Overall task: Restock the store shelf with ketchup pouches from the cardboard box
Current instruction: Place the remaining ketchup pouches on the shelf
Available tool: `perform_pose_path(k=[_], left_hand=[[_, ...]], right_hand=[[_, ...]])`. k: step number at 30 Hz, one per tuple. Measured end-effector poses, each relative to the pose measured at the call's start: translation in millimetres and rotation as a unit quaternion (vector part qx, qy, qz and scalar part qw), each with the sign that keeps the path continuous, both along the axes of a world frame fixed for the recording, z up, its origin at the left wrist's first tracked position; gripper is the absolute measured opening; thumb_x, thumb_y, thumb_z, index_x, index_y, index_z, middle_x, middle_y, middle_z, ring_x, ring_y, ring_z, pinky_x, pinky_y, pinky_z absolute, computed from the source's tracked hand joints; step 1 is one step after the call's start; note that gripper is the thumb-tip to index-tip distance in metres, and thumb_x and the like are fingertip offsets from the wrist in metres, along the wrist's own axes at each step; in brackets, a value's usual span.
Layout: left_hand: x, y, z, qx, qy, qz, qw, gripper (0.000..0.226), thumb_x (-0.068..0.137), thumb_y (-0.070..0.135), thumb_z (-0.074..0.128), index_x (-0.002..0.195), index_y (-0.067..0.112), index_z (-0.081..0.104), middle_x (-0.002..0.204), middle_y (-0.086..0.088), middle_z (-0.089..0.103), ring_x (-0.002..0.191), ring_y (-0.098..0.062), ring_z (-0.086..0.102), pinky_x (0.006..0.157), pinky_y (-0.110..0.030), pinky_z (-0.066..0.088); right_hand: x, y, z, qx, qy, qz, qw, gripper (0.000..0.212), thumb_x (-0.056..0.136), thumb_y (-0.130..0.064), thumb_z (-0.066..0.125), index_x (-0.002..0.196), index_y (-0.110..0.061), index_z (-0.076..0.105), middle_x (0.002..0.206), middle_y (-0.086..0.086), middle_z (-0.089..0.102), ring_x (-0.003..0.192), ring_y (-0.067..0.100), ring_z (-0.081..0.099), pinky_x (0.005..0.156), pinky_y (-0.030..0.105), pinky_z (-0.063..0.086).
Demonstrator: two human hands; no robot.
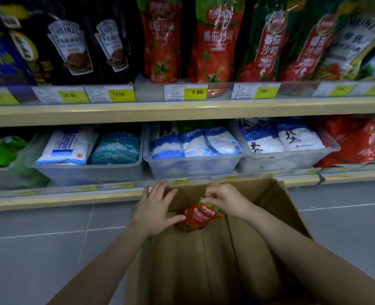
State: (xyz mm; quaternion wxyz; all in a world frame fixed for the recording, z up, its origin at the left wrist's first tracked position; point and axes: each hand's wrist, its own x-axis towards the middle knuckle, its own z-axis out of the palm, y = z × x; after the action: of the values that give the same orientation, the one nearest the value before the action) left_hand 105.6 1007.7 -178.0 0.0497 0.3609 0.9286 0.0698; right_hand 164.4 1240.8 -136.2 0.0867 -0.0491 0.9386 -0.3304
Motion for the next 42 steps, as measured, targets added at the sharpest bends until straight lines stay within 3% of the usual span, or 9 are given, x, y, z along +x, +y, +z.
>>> perform_pose_path(k=[4, 9, 14, 20, 23, 27, 32, 36, 42], left_hand=[[-2.5, 28.3, 34.7, 0.067, -0.110, -0.018, 0.992, 0.082, 0.070, 0.067, 0.061, 0.139, 0.027, 0.039, 0.153, -0.002, 0.021, 0.142, -0.021, 0.014, 0.116, -0.045, 0.019], [-11.6, 54.0, 80.9, 0.127, -0.357, 0.015, 0.925, 0.080, 0.050, 0.049, 0.085, 0.120, 0.021, 0.056, 0.119, 0.001, 0.064, 0.108, -0.012, 0.059, 0.098, -0.036, 0.047], [-23.2, 69.0, 128.3, 0.150, -0.348, 0.041, 0.925, 0.061, 0.060, 0.024, 0.087, 0.115, 0.016, 0.060, 0.111, 0.002, 0.066, 0.104, -0.013, 0.060, 0.094, -0.030, 0.047], [-18.5, 72.6, 134.4, 0.159, -0.338, 0.056, 0.926, 0.055, 0.058, 0.029, 0.087, 0.105, 0.017, 0.063, 0.110, -0.002, 0.068, 0.102, -0.016, 0.062, 0.093, -0.037, 0.050], [-21.9, 72.6, 146.0, 0.170, -0.328, 0.036, 0.929, 0.047, 0.061, 0.029, 0.086, 0.102, 0.017, 0.067, 0.105, -0.001, 0.070, 0.095, -0.013, 0.065, 0.089, -0.033, 0.053], [-32.7, 67.5, 163.6, 0.278, -0.350, 0.067, 0.892, 0.038, 0.063, 0.020, 0.085, 0.097, 0.017, 0.070, 0.100, -0.003, 0.072, 0.092, -0.013, 0.068, 0.089, -0.036, 0.053], [-33.6, 71.0, 176.9, 0.321, -0.355, 0.048, 0.877, 0.032, 0.063, 0.020, 0.085, 0.092, 0.024, 0.070, 0.098, 0.000, 0.073, 0.091, -0.012, 0.069, 0.088, -0.034, 0.054], [-30.2, 74.7, 176.3, 0.324, -0.363, 0.042, 0.872, 0.030, 0.064, 0.020, 0.084, 0.091, 0.023, 0.070, 0.095, 0.003, 0.073, 0.091, -0.012, 0.069, 0.090, -0.037, 0.053], [-30.2, 72.4, 182.9, 0.336, -0.368, 0.043, 0.866, 0.036, 0.063, 0.020, 0.085, 0.096, 0.018, 0.071, 0.097, 0.000, 0.073, 0.091, -0.013, 0.069, 0.090, -0.038, 0.053]], right_hand=[[-11.6, 0.1, 59.8, 0.039, 0.020, 0.042, 0.998, 0.025, 0.086, -0.030, 0.062, 0.068, -0.014, 0.056, 0.074, 0.001, 0.054, 0.071, 0.017, 0.054, 0.067, 0.032, 0.043], [-24.4, -4.0, 132.7, 0.072, 0.063, 0.089, 0.991, 0.025, 0.086, -0.030, 0.062, 0.073, -0.008, 0.060, 0.079, 0.000, 0.056, 0.079, 0.020, 0.057, 0.071, 0.035, 0.046], [-34.9, -6.1, 175.9, 0.101, 0.106, 0.055, 0.988, 0.030, 0.085, -0.032, 0.062, 0.074, -0.004, 0.061, 0.085, 0.006, 0.061, 0.080, 0.022, 0.057, 0.071, 0.037, 0.048], [-33.7, 1.4, 175.4, 0.099, 0.113, -0.029, 0.988, 0.038, 0.083, -0.036, 0.061, 0.054, -0.016, 0.048, 0.068, 0.000, 0.056, 0.071, 0.022, 0.055, 0.067, 0.042, 0.049], [-30.3, 10.1, 179.9, -0.024, 0.109, -0.089, 0.990, 0.025, 0.079, -0.032, 0.069, 0.070, -0.011, 0.062, 0.079, 0.005, 0.065, 0.076, 0.019, 0.061, 0.067, 0.038, 0.051], [-22.3, 21.1, 184.3, -0.253, 0.075, -0.135, 0.955, 0.015, 0.084, -0.022, 0.066, 0.099, -0.020, 0.063, 0.089, -0.007, 0.066, 0.082, 0.005, 0.063, 0.066, 0.020, 0.055], [-15.9, 21.3, 182.6, -0.325, 0.062, -0.170, 0.928, 0.025, 0.093, -0.029, 0.051, 0.090, -0.013, 0.070, 0.084, -0.001, 0.073, 0.077, 0.011, 0.069, 0.071, 0.026, 0.059], [-15.5, 13.2, 185.5, -0.356, 0.142, -0.191, 0.904, 0.025, 0.093, -0.012, 0.051, 0.096, 0.008, 0.066, 0.082, 0.007, 0.069, 0.072, 0.008, 0.067, 0.066, 0.023, 0.058], [-19.2, 2.8, 188.6, -0.368, 0.147, -0.215, 0.893, 0.016, 0.089, -0.015, 0.058, 0.086, -0.004, 0.069, 0.083, 0.006, 0.071, 0.078, 0.015, 0.067, 0.073, 0.036, 0.058]])
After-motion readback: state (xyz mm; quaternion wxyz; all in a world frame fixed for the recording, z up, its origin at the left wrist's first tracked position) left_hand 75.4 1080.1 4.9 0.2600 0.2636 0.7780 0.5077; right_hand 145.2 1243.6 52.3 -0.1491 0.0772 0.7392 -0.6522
